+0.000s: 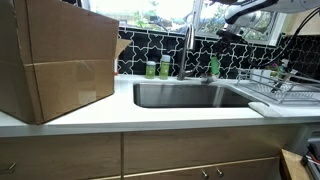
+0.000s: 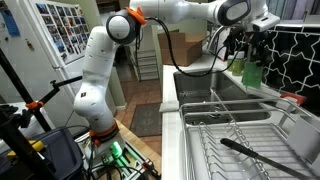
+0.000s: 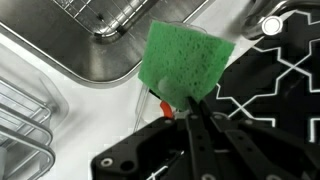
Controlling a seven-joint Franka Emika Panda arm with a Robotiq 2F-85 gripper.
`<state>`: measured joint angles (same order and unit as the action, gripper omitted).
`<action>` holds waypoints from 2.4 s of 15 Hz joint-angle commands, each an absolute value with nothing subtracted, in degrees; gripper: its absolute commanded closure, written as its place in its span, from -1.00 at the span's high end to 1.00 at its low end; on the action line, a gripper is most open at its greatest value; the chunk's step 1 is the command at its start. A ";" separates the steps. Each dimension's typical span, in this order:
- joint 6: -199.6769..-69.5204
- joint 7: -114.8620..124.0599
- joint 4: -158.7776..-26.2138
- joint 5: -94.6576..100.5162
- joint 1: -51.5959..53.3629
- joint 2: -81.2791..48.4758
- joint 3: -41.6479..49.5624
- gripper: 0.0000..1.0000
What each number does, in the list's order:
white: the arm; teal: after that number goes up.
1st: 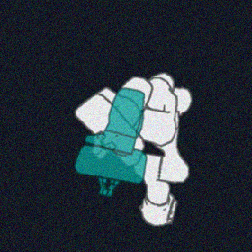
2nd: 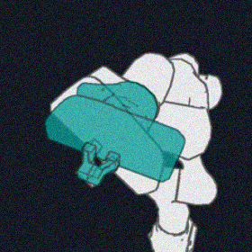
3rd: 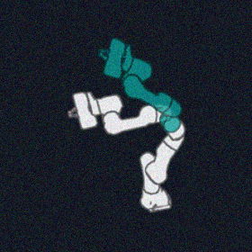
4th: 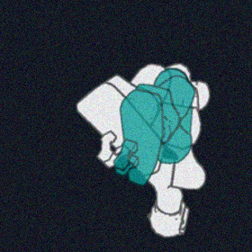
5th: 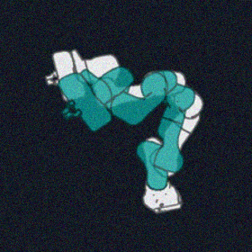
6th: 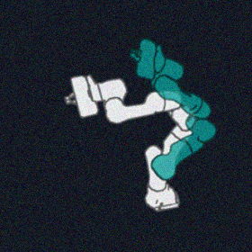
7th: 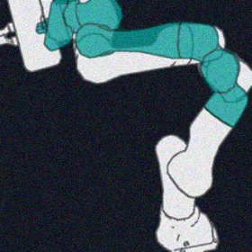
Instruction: Move the sponge to the opposite side of the sink
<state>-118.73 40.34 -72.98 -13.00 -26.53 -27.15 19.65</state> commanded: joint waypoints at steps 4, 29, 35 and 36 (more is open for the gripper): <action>-120.46 33.34 -67.83 -19.49 -30.72 -31.87 17.20 -0.92; -118.90 36.27 -54.54 -24.70 -36.02 -43.74 13.00 0.22; -112.82 40.60 -53.59 -22.65 -35.13 -42.23 14.81 1.00; -110.86 41.58 -53.45 -22.02 -34.91 -41.77 15.28 1.00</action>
<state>-116.44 38.38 -54.17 -23.34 -35.03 -42.88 14.17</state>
